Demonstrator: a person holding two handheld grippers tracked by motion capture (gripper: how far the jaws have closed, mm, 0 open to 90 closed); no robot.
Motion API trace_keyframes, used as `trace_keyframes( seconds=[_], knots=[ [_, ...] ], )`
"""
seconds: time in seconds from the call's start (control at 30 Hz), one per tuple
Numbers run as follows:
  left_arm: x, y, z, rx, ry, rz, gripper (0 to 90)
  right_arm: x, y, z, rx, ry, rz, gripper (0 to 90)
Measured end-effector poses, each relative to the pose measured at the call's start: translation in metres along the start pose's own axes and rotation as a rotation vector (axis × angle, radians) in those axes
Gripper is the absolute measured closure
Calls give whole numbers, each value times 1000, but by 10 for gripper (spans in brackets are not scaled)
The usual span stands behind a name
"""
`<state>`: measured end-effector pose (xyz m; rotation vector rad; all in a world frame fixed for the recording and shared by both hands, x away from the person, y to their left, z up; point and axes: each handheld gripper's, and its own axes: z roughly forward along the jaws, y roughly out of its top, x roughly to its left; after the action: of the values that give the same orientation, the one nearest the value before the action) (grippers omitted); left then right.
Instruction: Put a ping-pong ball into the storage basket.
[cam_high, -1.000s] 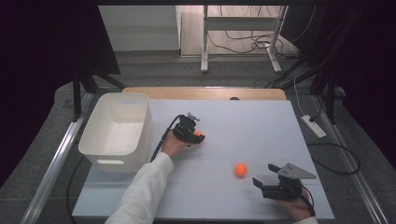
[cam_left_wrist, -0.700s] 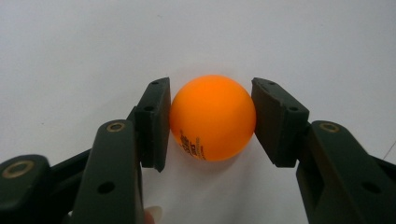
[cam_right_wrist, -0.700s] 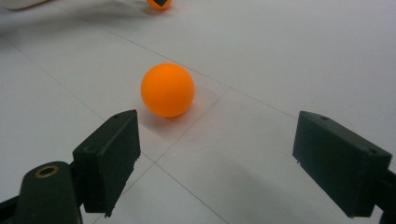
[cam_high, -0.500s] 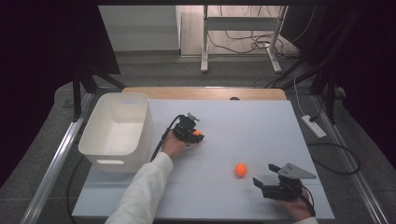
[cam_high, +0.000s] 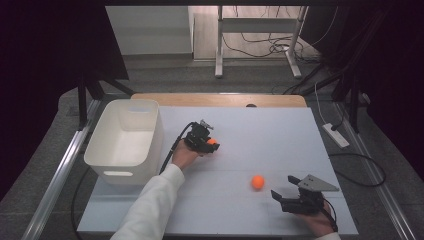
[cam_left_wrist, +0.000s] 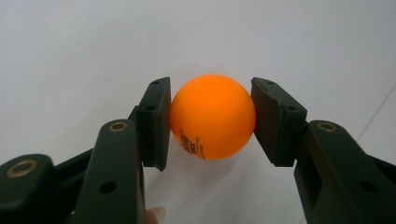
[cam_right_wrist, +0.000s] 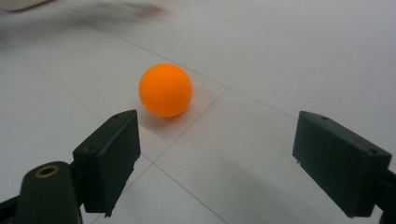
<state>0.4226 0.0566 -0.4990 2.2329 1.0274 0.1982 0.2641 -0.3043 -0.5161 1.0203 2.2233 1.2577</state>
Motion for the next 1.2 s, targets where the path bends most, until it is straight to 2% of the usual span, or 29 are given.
trace_keyframes(
  seconds=[0.17,0.37,0.5,0.83,1.2],
  knots=[
    [-5,2,-6,-24,0,17,508,1,0,0,3,-2,-4,151],
    [-5,1,-11,-40,-4,13,508,1,0,0,1,-4,-2,151],
    [-7,1,-22,-83,-7,13,508,1,0,0,0,-4,-2,151],
    [-15,1,-34,-125,-17,35,508,1,0,0,-1,-9,0,151],
    [-16,-5,-47,-163,-27,24,507,1,1,0,-6,-14,-2,152]
  ],
)
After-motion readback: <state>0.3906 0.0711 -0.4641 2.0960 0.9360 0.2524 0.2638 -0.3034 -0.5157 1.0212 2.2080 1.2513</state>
